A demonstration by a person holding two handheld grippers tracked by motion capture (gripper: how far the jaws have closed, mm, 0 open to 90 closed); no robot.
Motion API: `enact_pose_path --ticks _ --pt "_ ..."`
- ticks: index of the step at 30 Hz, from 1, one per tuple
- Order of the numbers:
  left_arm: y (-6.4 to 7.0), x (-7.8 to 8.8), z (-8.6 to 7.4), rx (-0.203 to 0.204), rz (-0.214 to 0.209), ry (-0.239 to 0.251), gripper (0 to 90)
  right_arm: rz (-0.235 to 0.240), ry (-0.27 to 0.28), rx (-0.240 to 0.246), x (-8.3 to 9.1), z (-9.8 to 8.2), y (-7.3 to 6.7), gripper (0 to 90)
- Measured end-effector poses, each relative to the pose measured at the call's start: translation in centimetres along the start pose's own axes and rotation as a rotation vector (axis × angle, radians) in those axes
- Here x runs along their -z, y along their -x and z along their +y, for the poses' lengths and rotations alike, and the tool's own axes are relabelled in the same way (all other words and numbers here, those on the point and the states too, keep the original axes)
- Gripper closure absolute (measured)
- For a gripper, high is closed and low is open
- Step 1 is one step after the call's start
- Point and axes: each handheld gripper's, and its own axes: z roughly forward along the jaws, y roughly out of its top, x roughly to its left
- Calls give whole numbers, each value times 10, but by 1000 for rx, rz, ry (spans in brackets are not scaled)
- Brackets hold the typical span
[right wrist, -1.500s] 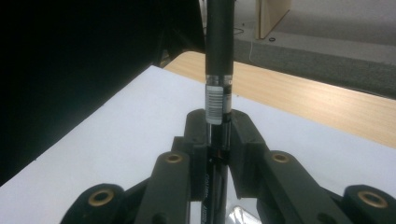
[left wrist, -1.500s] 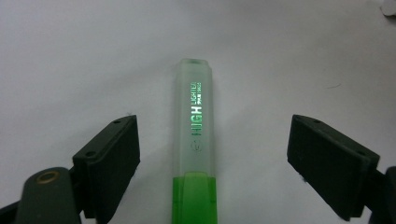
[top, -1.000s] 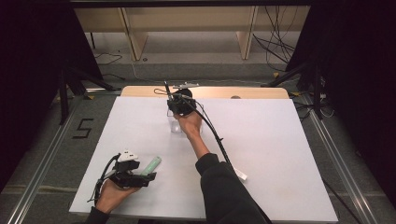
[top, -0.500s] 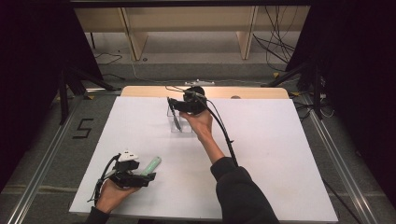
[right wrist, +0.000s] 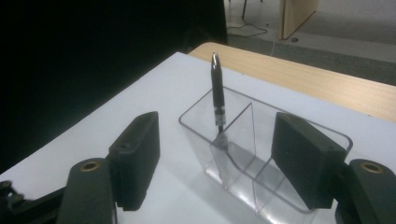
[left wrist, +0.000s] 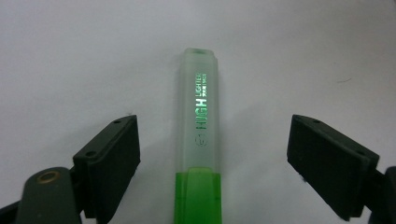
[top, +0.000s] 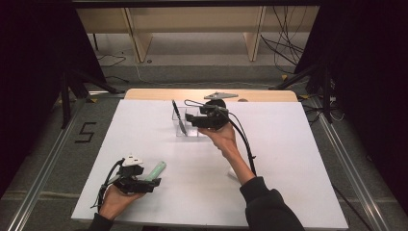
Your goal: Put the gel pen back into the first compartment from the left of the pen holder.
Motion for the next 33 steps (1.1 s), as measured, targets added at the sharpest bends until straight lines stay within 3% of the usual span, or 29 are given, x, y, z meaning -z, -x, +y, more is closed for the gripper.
enact_pose_path --ticks 18,28,33 --pt "1 2 1 -14 -4 12 158 -8 -33 106 65 -31 -3 288" --pt "-2 4 2 -1 1 17 158 -14 -49 109 88 -56 -1 280" --pt "-1 5 3 -7 3 19 158 -3 -29 107 98 -73 -4 277"
